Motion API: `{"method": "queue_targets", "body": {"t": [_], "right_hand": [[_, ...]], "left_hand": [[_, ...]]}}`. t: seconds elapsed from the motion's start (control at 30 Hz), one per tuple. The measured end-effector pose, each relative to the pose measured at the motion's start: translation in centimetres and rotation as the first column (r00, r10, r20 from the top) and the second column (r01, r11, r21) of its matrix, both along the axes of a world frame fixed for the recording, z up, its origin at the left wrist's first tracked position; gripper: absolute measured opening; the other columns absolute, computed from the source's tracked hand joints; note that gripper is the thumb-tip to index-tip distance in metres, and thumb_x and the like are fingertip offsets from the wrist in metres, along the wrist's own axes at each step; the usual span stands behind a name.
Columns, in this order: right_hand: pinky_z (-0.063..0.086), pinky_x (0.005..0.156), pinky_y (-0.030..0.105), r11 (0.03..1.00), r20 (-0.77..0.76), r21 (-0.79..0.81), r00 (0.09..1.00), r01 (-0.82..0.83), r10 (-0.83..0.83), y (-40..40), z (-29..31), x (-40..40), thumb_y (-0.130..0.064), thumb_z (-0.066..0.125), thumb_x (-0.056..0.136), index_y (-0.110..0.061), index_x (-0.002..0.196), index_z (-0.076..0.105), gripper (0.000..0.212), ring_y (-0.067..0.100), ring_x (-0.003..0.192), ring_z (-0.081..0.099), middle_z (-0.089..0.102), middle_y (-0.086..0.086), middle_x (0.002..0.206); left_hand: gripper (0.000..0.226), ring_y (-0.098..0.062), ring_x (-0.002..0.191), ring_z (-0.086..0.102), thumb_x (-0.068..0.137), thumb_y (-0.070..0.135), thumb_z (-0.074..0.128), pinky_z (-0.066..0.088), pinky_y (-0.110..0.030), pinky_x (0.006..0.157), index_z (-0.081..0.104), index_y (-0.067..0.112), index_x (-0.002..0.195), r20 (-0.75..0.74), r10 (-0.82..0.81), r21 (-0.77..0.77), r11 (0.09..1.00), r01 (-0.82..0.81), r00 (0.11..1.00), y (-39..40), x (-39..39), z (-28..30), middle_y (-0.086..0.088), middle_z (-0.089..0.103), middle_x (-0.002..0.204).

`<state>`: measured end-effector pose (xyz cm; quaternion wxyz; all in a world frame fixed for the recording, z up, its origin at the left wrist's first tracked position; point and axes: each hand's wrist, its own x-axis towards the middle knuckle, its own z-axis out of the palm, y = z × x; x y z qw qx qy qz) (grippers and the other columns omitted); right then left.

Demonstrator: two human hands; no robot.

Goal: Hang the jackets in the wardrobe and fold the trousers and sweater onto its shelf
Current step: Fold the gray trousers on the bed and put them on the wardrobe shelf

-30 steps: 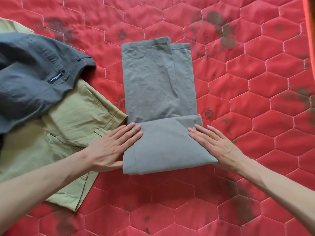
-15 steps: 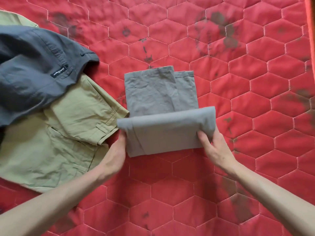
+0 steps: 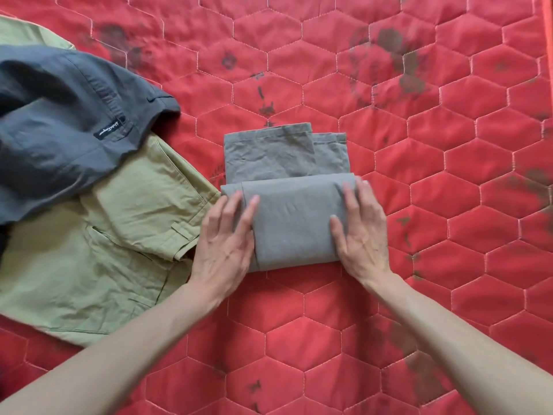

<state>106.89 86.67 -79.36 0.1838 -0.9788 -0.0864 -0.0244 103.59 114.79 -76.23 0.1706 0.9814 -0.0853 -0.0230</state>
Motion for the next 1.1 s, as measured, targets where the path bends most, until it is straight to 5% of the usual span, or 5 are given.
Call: {"method": "queue_targets", "body": {"t": [0.33,0.47,0.6,0.87,1.1], "right_hand": [[0.012,0.13,0.052,0.934,-0.153,-0.16,0.943,-0.319,0.295,-2.3,-0.6,0.8,-0.077,0.042,0.093,-0.014,0.168,0.011,0.102,0.026,0.162,0.002,0.001,0.011,0.175],[0.017,0.128,0.056,0.871,-0.102,-0.206,0.895,-0.446,0.434,-3.4,-0.6,1.4,-0.082,0.047,0.089,-0.004,0.166,0.013,0.115,0.031,0.162,0.007,0.004,0.016,0.174],[0.016,0.13,0.052,0.805,-0.105,-0.222,0.835,-0.549,0.54,-4.4,-0.7,1.5,-0.071,0.061,0.083,-0.002,0.165,0.012,0.118,0.033,0.162,0.008,0.004,0.019,0.174],[0.041,0.119,0.04,0.831,-0.037,-0.112,0.838,-0.545,0.545,-4.5,2.3,1.2,-0.029,0.076,0.071,0.002,0.15,0.05,0.088,0.029,0.142,0.053,0.048,0.018,0.158],[0.058,0.084,0.039,0.89,-0.065,0.171,0.896,-0.423,0.438,-5.0,8.0,2.3,-0.033,0.073,0.089,-0.009,0.131,0.069,0.048,0.025,0.096,0.075,0.077,0.003,0.112]], "left_hand": [[0.115,-0.035,0.161,0.007,0.075,0.059,0.064,0.016,-0.053,0.129,0.016,0.006,0.166,-0.113,-0.504,0.17,0.839,0.517,0.856,3.9,0.6,-2.3,-0.014,0.006,0.175],[0.129,-0.04,0.161,0.005,0.061,0.045,0.075,0.014,-0.051,0.129,0.012,0.004,0.166,-0.196,-0.509,0.267,0.795,0.545,0.838,3.8,0.6,-2.2,-0.018,0.003,0.174],[0.091,-0.048,0.158,0.011,0.08,0.003,0.056,0.024,-0.057,0.126,0.019,-0.003,0.163,-0.135,-0.452,0.295,0.832,0.471,0.882,2.0,-0.4,-2.3,-0.026,0.011,0.171],[0.088,-0.042,0.154,0.031,0.07,-0.004,0.054,0.035,-0.053,0.122,0.036,-0.008,0.155,-0.204,-0.339,0.021,0.936,0.351,0.918,0.8,0.0,1.7,-0.026,0.033,0.164],[0.062,-0.014,0.124,0.065,0.087,0.002,0.07,0.045,-0.018,0.106,0.055,0.01,0.146,-0.234,-0.214,-0.439,0.894,0.094,0.948,3.5,2.0,7.1,0.001,0.067,0.137]]}}
